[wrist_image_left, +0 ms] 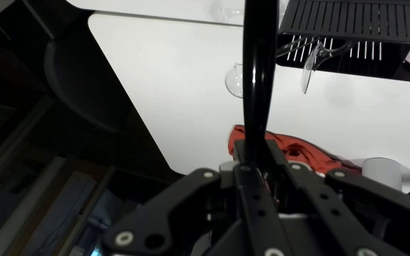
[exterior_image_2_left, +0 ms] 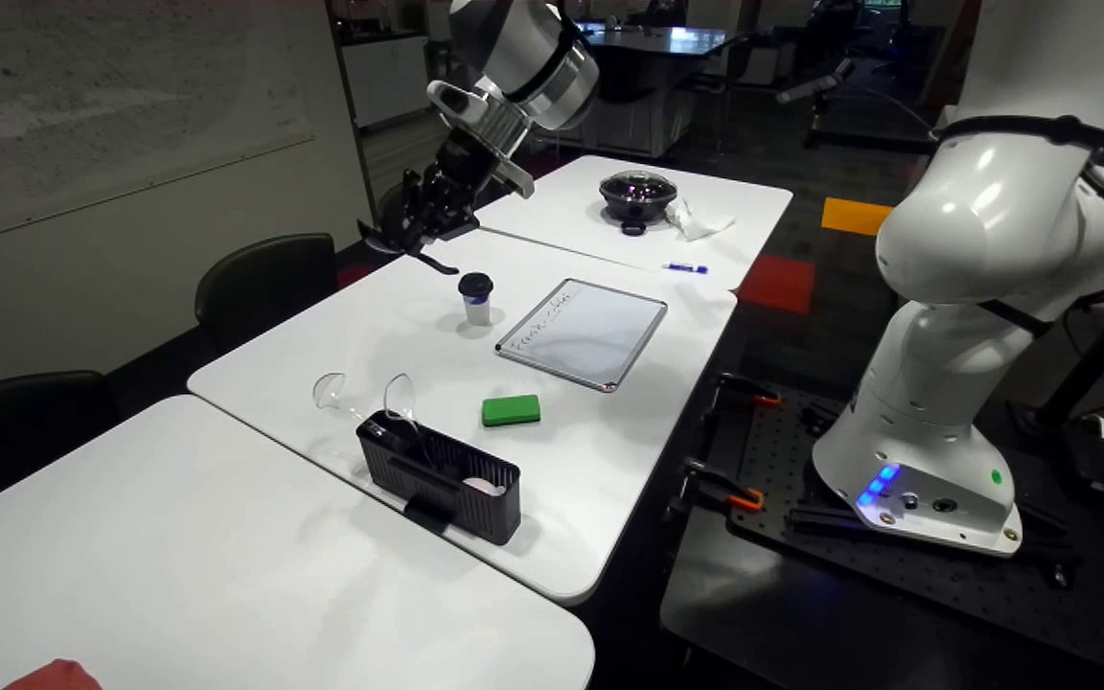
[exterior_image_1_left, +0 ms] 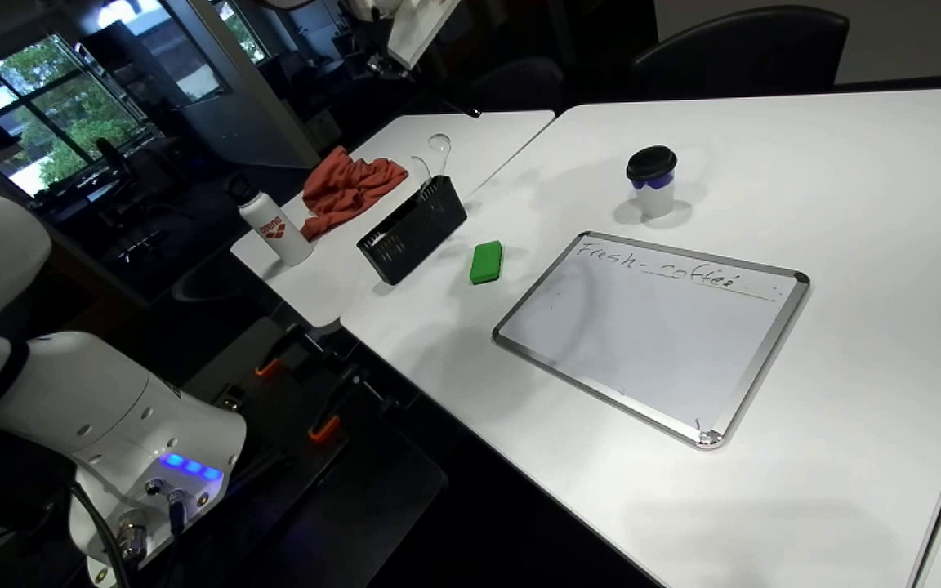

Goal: Pick the black spoon on the counter and place it in the utensil holder

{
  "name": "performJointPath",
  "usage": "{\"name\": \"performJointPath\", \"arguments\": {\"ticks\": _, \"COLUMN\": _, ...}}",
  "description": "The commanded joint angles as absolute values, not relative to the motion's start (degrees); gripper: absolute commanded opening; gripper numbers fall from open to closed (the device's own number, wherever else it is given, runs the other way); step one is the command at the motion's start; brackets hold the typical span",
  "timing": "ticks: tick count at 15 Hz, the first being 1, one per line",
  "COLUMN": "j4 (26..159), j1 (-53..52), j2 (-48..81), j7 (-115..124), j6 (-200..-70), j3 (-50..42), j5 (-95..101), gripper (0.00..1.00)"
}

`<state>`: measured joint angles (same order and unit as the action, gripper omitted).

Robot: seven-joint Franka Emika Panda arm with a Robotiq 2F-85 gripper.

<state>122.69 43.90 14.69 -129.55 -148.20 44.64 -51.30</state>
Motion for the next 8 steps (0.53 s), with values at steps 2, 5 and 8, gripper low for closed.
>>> {"name": "performJointPath", "arguments": {"ticks": 2, "j4": 121.43, "j1": 33.75, "j2": 13.03, "j7": -137.95, "j6": -139.44, "j3": 31.31, "j5": -61.21, "gripper": 0.14}}
{"name": "performJointPath", "arguments": {"ticks": 5, "j4": 120.62, "j1": 32.33, "j2": 13.23, "j7": -139.62, "j6": -137.02, "j3": 28.19, "j5": -62.65, "gripper": 0.04}}
{"name": "performJointPath", "arguments": {"ticks": 8, "j4": 120.35, "j1": 24.08, "j2": 13.72, "j7": -138.56, "j6": -129.90, "j3": 18.01, "j5": -64.06, "gripper": 0.04}}
